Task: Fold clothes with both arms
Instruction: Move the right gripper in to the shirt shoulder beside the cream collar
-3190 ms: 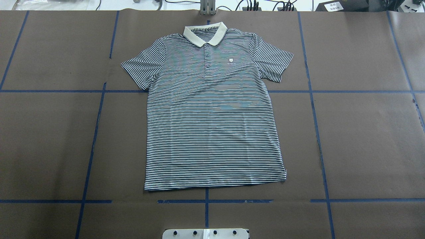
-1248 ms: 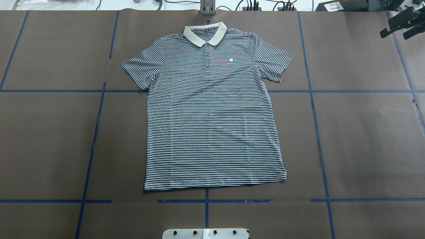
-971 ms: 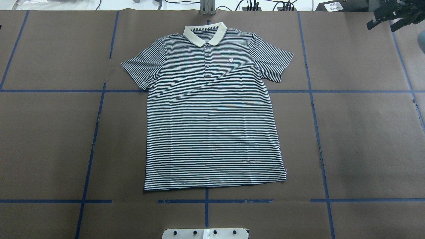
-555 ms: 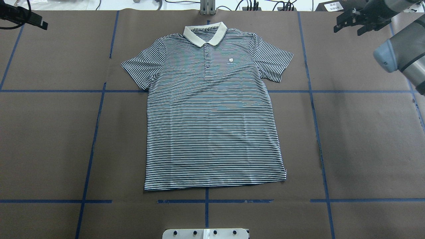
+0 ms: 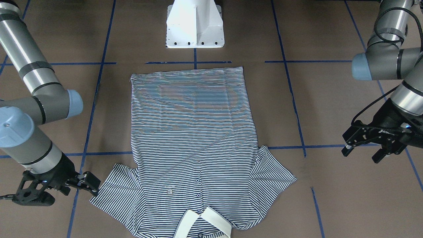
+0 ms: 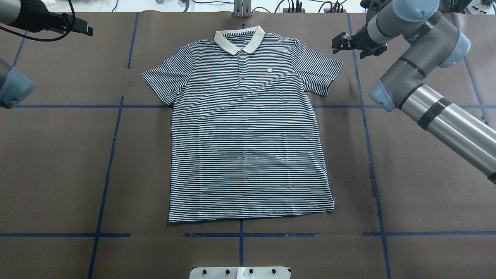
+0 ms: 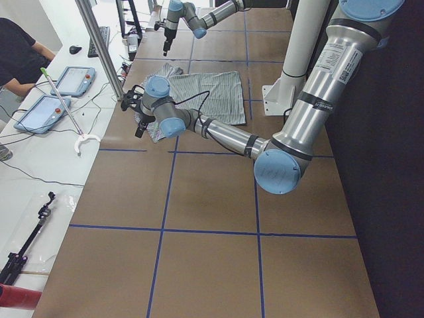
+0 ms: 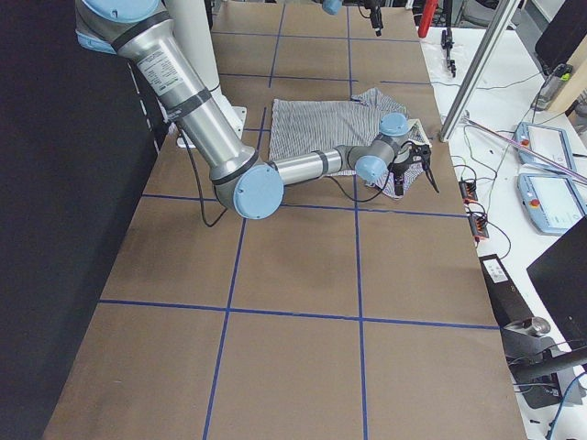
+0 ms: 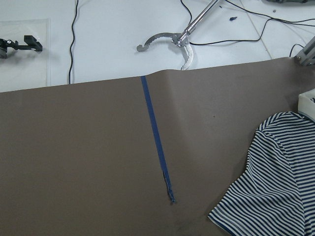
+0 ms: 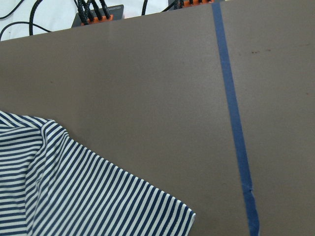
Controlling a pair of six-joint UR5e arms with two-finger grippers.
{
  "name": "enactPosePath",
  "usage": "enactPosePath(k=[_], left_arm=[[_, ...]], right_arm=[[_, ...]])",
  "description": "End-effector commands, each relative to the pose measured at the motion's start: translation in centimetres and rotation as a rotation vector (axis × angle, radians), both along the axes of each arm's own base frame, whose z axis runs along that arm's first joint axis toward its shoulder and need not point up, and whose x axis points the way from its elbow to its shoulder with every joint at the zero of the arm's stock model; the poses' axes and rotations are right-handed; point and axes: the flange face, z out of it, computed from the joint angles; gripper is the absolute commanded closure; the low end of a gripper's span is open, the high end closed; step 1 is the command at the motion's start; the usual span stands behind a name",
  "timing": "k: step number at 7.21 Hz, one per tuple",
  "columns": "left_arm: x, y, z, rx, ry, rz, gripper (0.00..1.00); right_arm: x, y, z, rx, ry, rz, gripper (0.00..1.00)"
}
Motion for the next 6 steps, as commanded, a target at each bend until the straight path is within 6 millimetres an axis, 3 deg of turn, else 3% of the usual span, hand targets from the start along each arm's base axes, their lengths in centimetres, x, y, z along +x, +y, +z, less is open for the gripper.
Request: enactPosePath(k=[1,3,6], left_arm=[[0.7,0.0,-0.5,-0.012,0.02,-0.006,0.0],[0.7,0.0,-0.8,-0.008,0.022,-0.006,0.0],[0.7,0.1,-0.8,-0.008,0.024,-0.005,0.0]], right_arm=[[-2.3,-0.6,1.8,0.027,0.016,0.019,0.0],[-4.0,-0.4,2.3,0.044,0.061,0.032,0.06],[-4.3,-0.3,2.9,0.078,0.095,-0.011,0.21]])
